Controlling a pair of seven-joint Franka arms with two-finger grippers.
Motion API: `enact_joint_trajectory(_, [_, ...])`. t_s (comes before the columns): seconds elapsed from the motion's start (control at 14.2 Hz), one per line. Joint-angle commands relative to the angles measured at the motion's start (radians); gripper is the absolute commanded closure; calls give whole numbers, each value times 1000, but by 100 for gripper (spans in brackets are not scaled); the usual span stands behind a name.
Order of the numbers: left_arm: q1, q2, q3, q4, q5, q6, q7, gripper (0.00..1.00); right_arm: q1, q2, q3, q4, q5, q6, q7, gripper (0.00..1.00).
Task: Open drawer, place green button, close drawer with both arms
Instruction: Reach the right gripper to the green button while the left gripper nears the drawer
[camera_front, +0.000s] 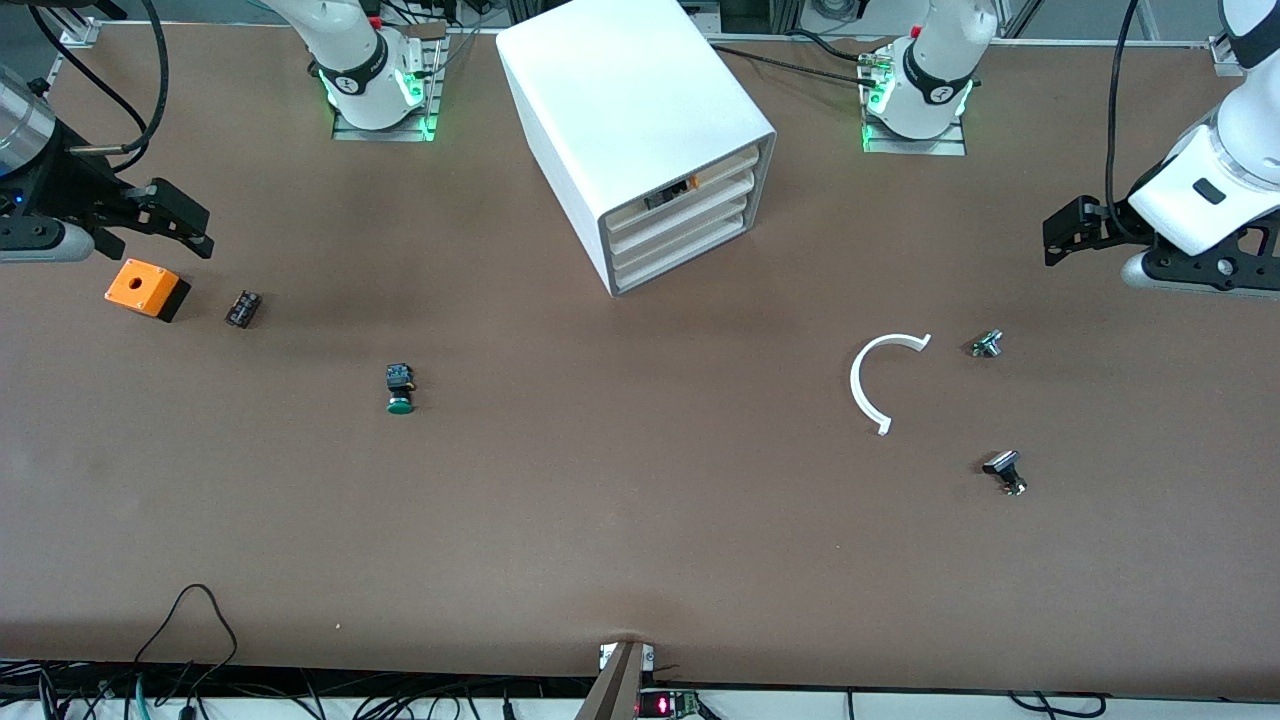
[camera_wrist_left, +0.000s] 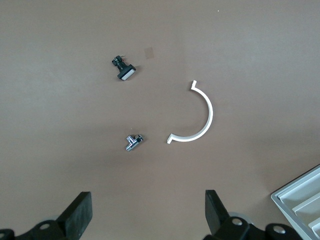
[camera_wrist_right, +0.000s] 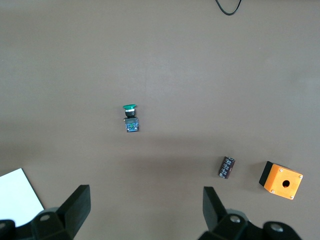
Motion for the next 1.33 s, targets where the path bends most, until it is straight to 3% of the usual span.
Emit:
enact_joint_trajectory(0.0, [-7, 15, 6, 36, -17, -24, 6, 1, 1, 12, 0, 20, -9, -32, 25, 1])
enact_joint_trajectory(0.35, [-7, 15, 6, 37, -19, -29, 7, 1, 4, 12, 4, 22, -9, -42, 23, 1])
enact_joint_trajectory(0.91, [-28, 34, 5, 54, -103, -263, 19, 1, 10, 44, 7, -1, -6, -78, 4, 1])
enact_joint_trajectory(1.26, [-7, 57, 11, 34, -251, -398, 44, 1, 71, 164, 9, -3, -4, 14, 2, 1])
